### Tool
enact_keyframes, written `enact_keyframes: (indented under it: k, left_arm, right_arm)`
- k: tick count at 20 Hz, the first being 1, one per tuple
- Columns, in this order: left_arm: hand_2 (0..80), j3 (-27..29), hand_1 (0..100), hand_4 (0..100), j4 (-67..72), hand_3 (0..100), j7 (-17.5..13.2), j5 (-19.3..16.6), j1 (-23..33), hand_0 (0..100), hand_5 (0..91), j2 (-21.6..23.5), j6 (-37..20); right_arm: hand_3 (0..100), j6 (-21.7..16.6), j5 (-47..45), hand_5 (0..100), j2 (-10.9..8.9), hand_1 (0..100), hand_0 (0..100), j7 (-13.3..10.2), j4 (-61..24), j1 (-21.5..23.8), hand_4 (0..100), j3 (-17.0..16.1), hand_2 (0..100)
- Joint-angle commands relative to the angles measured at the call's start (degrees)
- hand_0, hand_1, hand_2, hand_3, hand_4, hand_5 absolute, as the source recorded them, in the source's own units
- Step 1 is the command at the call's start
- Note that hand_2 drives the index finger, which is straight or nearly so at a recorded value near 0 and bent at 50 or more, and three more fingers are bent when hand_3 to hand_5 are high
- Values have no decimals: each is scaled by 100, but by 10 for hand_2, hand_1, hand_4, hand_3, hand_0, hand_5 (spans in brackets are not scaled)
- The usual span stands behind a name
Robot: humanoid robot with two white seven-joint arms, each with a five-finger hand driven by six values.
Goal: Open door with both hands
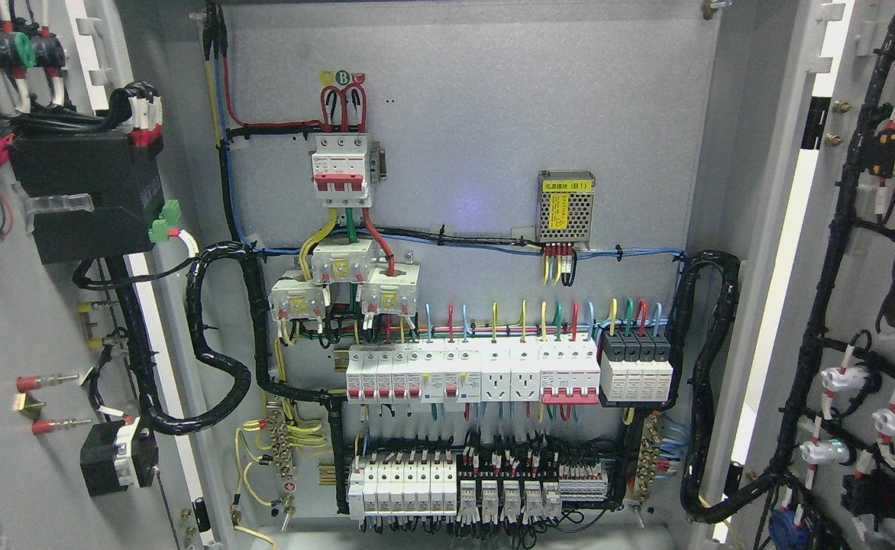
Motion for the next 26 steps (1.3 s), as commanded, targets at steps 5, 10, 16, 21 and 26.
enact_keyframes:
  k: [5,10,16,21,26]
  left_arm:
    - [0,693,0,31,-2,0,-21,331,261,0,0,63,-992]
    - [0,1071,0,31,-2,0,-21,647,358,0,0,203,-984]
    - [0,1440,0,31,24,0,-21,955,454,0,0,405,-984]
    - [0,1844,0,31,68,0,-21,1430,463,0,0,721,-984]
    - [0,2143,0,31,270,0,-21,1842,454,0,0,1081,-905]
  right_arm:
    - [0,-783,-71,0,-299,0,107,129,230,159,0,-290,0]
    - [0,-826,-89,0,-404,0,107,129,239,159,0,-360,0]
    - [0,-844,-343,0,-387,0,107,129,248,159,0,-501,0]
    - [0,-914,-370,0,-387,0,107,129,318,142,0,-588,0]
    - [0,-1169,-370,0,-387,0,107,129,380,133,0,-589,0]
